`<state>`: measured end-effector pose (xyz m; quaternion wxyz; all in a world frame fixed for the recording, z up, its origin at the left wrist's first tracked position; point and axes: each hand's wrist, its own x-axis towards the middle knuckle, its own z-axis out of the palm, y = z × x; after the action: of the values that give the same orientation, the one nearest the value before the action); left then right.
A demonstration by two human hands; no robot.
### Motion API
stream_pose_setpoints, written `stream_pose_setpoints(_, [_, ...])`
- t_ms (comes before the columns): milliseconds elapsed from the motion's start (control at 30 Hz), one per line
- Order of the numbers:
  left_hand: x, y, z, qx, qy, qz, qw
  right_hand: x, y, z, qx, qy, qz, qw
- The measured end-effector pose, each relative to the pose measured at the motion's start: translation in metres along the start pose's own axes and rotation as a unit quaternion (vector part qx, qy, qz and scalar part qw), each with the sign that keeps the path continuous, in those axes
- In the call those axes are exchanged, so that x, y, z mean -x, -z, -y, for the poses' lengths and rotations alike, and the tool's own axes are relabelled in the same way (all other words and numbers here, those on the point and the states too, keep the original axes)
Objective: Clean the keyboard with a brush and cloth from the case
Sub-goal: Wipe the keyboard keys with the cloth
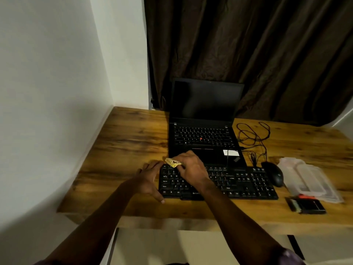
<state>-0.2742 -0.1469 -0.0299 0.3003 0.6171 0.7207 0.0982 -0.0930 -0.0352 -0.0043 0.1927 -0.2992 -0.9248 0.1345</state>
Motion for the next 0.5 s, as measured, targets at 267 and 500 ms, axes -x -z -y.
stream_pose_setpoints(267, [0.0038, -0.0001, 0.003, 0.027, -0.012, -0.009, 1.0, -0.0032, -0.007, 0.0087, 0.053, 0.048, 0.091, 0.993])
stream_pose_setpoints(500, [0.0023, -0.0014, -0.0007, 0.022, 0.0, -0.016, 1.0, -0.0005, 0.0009, 0.0082, 0.152, 0.033, 0.14, 0.978])
